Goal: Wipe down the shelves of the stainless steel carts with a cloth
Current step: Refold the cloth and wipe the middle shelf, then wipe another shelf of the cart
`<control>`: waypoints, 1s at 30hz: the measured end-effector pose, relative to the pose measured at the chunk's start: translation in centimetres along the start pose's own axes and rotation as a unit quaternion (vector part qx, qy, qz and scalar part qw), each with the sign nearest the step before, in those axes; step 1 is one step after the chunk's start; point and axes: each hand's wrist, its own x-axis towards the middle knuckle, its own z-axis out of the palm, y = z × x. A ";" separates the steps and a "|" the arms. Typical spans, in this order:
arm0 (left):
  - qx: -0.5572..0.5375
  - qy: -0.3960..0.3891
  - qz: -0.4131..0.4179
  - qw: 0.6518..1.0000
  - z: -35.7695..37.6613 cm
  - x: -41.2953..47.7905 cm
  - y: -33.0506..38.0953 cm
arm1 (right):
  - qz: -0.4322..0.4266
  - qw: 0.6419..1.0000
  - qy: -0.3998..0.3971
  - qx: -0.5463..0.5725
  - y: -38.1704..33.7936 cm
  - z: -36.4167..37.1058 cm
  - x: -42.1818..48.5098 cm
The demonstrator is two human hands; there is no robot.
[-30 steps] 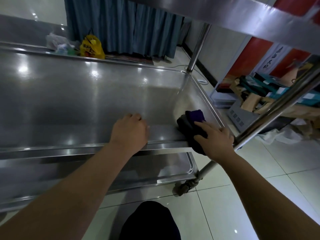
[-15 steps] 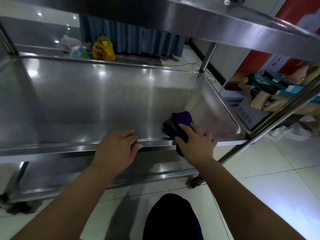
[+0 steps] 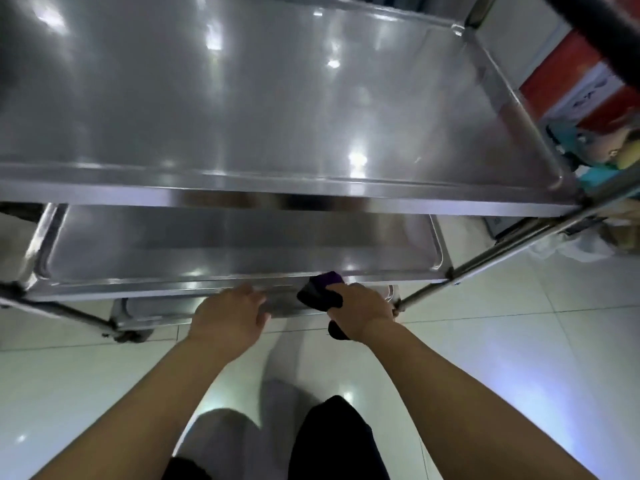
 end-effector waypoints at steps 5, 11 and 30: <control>-0.060 -0.005 -0.040 0.997 -6.4 -6.0 3.2 | 0.005 0.994 -0.064 0.084 3.0 -5.0 -8.0; -0.118 -0.014 -0.058 0.991 -10.8 -11.9 8.5 | 0.009 0.990 -0.027 0.135 7.2 -10.3 -16.7; -0.141 0.045 0.107 0.983 -17.3 -13.5 29.6 | 0.022 0.971 0.182 0.153 23.2 -18.9 -32.3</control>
